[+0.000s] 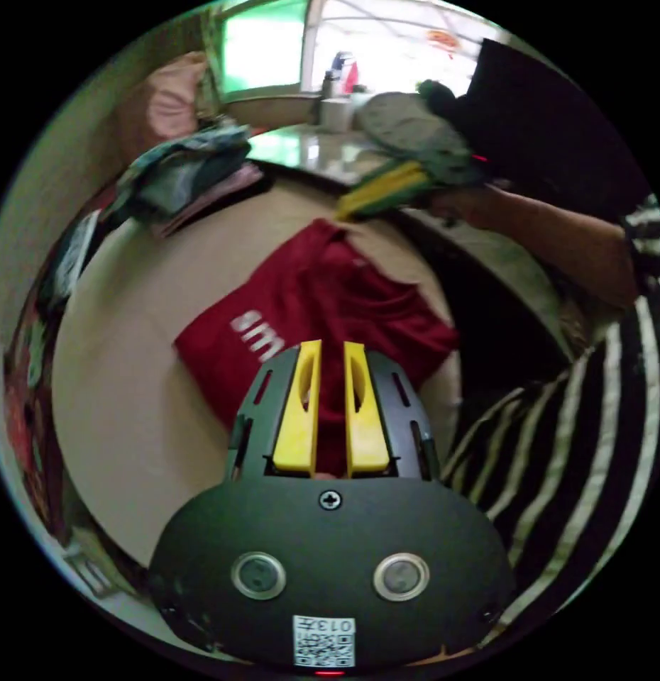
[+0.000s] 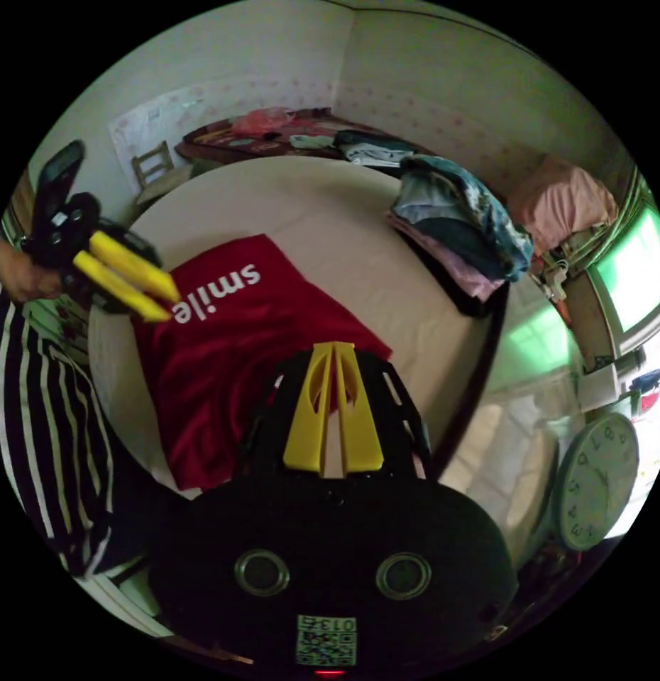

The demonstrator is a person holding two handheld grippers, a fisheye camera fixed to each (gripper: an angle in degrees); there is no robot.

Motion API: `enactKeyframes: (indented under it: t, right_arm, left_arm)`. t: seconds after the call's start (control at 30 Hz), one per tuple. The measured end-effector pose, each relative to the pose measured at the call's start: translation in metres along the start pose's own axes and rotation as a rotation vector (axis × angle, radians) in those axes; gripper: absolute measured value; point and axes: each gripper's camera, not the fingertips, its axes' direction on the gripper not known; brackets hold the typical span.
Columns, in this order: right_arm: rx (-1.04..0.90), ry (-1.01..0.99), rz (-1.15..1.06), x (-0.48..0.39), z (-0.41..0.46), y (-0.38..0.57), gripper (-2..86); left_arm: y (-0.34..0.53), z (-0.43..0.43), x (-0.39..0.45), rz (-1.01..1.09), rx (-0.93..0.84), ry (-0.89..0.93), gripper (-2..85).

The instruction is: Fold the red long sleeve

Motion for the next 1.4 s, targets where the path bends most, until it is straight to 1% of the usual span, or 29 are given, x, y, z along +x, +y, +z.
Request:
enactKeyframes:
  t: [0.03,0.07,0.1,0.13,0.27,0.3,0.33,0.37,0.4,0.47,0.53,0.6,0.67,0.73,0.83,0.93,1.0,1.03,1.1,1.17,1.23,1.27,1.4]
  right_arm:
    - [-0.009,-0.036,0.022,-0.008,0.011,0.004,0.4]
    - [-0.055,-0.068,0.043,-0.013,0.026,0.010,0.3]
    - [-0.093,-0.072,0.053,-0.014,0.035,0.014,0.3]
    - [-0.161,-0.055,0.073,-0.016,0.053,0.023,0.3]
    - [-0.156,-0.128,0.140,0.001,0.062,0.047,1.1]
    - [-0.153,-0.131,0.154,0.005,0.059,0.050,1.4]
    - [-0.110,-0.113,0.211,0.014,0.047,0.058,2.3]
    - [-0.031,-0.105,0.288,0.026,0.034,0.070,3.6]
    - [-0.002,-0.110,0.327,0.031,0.029,0.076,5.8]
    - [-0.007,-0.190,0.462,0.052,0.028,0.094,12.8]
    - [-0.016,-0.256,0.546,0.061,0.038,0.104,15.4]
    - [-0.040,-0.301,0.566,0.063,0.051,0.108,16.4]
    - [-0.055,-0.334,0.580,0.061,0.065,0.110,16.7]
    - [-0.062,-0.338,0.590,0.059,0.072,0.111,16.8]
    - [-0.051,-0.421,0.625,0.058,0.080,0.114,16.7]
    - [-0.061,-0.403,0.580,0.045,0.077,0.109,16.3]
    - [-0.065,-0.346,0.546,0.035,0.071,0.105,15.4]
    - [-0.071,-0.313,0.545,0.031,0.069,0.105,14.8]
    - [-0.084,-0.337,0.591,0.029,0.072,0.107,14.5]
    - [-0.059,-0.354,0.642,0.025,0.068,0.107,13.6]
    - [-0.073,-0.332,0.619,0.015,0.063,0.100,11.8]
    - [-0.076,-0.311,0.589,0.005,0.058,0.094,9.9]
    - [-0.100,-0.133,0.487,-0.033,0.035,0.069,7.2]
  left_arm:
    - [0.000,0.004,-0.008,-0.035,-0.011,0.000,6.6]
    - [-0.002,0.017,-0.018,-0.073,-0.051,0.043,6.7]
    - [-0.007,0.033,-0.019,-0.069,-0.106,0.067,6.5]
    - [-0.009,0.040,-0.017,-0.059,-0.123,0.056,6.3]
    - [-0.026,0.048,-0.002,-0.071,-0.135,0.031,5.5]
    - [-0.032,0.038,0.000,-0.084,-0.122,0.052,5.9]
    - [-0.033,0.031,0.000,-0.089,-0.105,0.064,6.1]
    - [-0.033,0.012,-0.003,-0.121,-0.051,0.061,7.1]
    - [-0.030,-0.008,-0.007,-0.172,0.011,0.025,8.0]
    - [-0.025,-0.026,-0.020,-0.250,0.038,-0.021,9.7]
    - [-0.023,-0.030,-0.039,-0.342,0.040,0.014,11.9]
    - [-0.024,-0.020,-0.065,-0.461,0.020,0.117,14.1]
    - [-0.027,-0.013,-0.076,-0.520,0.011,0.170,15.6]
    - [-0.035,-0.011,-0.079,-0.534,0.017,0.212,16.7]
    - [-0.052,-0.009,-0.071,-0.490,-0.014,0.279,17.2]
    - [-0.067,-0.010,-0.061,-0.459,-0.049,0.304,16.3]
    - [-0.075,-0.015,-0.058,-0.463,-0.073,0.291,15.6]
    - [-0.077,-0.016,-0.058,-0.469,-0.078,0.290,15.6]
    - [-0.079,-0.019,-0.059,-0.494,-0.089,0.293,16.1]
    - [-0.081,-0.025,-0.057,-0.496,-0.087,0.300,15.9]
    - [-0.084,-0.031,-0.053,-0.485,-0.091,0.303,14.8]
    - [-0.086,-0.035,-0.050,-0.484,-0.097,0.331,13.4]
    - [-0.093,-0.062,-0.027,-0.464,-0.105,0.268,8.2]
